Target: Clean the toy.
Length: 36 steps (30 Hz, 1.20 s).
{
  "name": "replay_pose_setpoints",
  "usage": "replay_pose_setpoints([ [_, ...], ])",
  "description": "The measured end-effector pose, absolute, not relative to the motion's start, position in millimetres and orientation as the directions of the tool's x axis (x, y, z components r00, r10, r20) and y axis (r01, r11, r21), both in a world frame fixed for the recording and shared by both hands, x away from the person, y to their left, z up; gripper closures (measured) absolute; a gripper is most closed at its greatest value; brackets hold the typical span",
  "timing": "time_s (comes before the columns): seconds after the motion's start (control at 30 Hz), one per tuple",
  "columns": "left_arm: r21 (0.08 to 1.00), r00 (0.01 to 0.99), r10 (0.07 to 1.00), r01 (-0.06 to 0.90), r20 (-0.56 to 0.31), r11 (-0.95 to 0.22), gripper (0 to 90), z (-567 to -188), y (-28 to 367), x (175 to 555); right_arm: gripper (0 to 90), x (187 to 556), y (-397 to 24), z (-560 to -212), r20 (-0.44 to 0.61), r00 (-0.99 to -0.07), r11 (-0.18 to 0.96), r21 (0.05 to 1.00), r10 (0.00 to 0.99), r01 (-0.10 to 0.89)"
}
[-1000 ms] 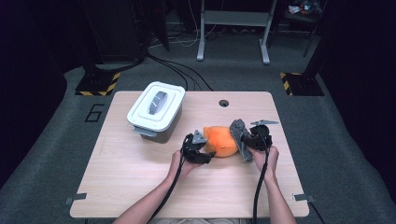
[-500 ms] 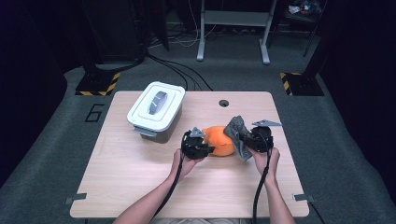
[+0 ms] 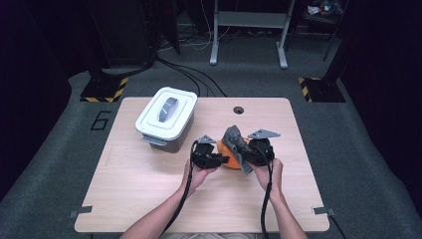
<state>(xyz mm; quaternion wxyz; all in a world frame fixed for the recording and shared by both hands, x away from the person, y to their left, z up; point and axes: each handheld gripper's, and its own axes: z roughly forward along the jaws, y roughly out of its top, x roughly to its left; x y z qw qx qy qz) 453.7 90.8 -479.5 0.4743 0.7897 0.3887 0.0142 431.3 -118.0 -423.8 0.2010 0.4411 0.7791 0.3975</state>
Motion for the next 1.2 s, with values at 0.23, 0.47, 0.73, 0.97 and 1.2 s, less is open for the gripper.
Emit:
replay_pose_setpoints([
  [0.23, 0.778, 0.716, 0.632, 0.565, -0.297, -0.274, 75.2, -481.6, 91.3, 453.4, 71.1, 432.9, -119.4, -427.3, -0.025, -0.515, 0.331, 0.792, 0.857, 0.513],
  [0.47, 0.783, 0.719, 0.629, 0.560, -0.296, -0.271, 74.9, -484.1, 93.1, 452.9, 71.1, 441.9, -145.7, -436.8, 0.000, -0.446, 0.277, 0.783, 0.895, 0.557],
  [0.73, 0.786, 0.719, 0.628, 0.557, -0.297, -0.267, 74.9, -484.5, 92.9, 453.6, 71.2, 456.1, -176.7, -459.7, 0.058, -0.356, 0.194, 0.752, 0.933, 0.630],
  [0.97, 0.786, 0.720, 0.630, 0.556, -0.291, -0.272, 74.9, -484.0, 92.7, 453.8, 71.1, 458.9, -184.4, -465.2, 0.091, -0.337, 0.163, 0.739, 0.937, 0.654],
  [1.2, 0.783, 0.712, 0.633, 0.566, -0.304, -0.260, 74.9, -484.9, 94.6, 455.5, 71.2, 434.5, -161.6, -432.6, 0.079, -0.440, 0.197, 0.814, 0.895, 0.546],
])
